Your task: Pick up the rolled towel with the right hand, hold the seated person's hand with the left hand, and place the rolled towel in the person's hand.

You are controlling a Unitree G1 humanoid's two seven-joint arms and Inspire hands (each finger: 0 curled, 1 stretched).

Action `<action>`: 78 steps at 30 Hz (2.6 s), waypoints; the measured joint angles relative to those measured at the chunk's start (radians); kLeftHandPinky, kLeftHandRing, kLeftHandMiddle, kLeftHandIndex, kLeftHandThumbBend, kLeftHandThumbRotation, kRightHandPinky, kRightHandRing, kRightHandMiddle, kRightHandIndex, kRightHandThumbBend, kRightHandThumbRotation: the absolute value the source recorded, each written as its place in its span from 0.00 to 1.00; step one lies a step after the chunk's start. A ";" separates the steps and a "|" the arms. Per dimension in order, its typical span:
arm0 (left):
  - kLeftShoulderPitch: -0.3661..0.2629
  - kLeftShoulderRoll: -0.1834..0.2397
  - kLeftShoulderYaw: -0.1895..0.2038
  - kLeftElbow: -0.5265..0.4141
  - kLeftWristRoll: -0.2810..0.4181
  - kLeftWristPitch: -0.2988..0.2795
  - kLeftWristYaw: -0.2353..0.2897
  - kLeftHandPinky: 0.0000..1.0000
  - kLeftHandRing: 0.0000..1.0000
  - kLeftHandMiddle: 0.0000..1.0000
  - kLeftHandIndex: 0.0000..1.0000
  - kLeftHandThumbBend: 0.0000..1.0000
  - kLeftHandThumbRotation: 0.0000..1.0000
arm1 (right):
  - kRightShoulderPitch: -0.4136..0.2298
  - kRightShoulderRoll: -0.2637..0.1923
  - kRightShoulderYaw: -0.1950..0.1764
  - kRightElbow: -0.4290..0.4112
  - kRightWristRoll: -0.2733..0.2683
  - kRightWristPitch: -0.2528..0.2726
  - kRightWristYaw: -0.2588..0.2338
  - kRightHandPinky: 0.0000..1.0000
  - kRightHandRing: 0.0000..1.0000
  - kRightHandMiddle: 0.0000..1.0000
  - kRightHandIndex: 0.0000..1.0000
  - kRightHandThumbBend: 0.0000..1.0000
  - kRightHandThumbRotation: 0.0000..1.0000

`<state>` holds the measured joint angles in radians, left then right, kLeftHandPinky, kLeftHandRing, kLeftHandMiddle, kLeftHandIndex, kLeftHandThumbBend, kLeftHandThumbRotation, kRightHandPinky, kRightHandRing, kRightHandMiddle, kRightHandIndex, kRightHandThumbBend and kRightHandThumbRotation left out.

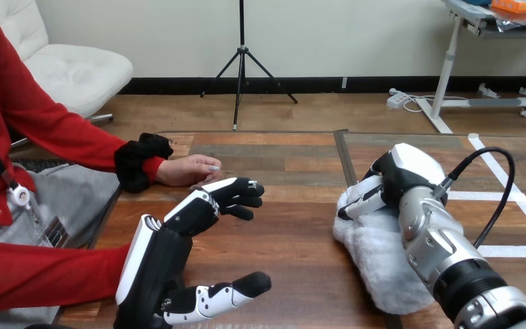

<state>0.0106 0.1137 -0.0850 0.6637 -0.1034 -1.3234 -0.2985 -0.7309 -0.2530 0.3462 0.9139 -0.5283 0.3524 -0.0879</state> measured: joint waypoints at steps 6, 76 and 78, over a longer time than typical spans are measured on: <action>0.000 -0.005 0.014 0.001 0.031 0.000 0.015 0.62 0.70 0.74 0.74 0.78 0.44 | 0.032 -0.021 0.000 -0.082 -0.015 0.011 0.003 0.22 0.32 0.41 0.44 0.86 0.00; 0.004 0.012 0.111 -0.047 0.318 0.079 0.194 0.66 0.74 0.76 0.77 0.80 0.51 | 0.250 -0.061 -0.162 -0.471 0.018 -0.666 -0.368 0.17 0.20 0.25 0.26 0.80 0.00; 0.006 0.012 0.112 -0.056 0.332 0.087 0.204 0.66 0.74 0.76 0.78 0.80 0.52 | 0.251 -0.057 -0.162 -0.465 0.017 -0.695 -0.386 0.17 0.19 0.24 0.26 0.80 0.00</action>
<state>0.0168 0.1259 0.0273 0.6076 0.2287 -1.2362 -0.0948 -0.4802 -0.3105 0.1843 0.4492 -0.5116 -0.3424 -0.4742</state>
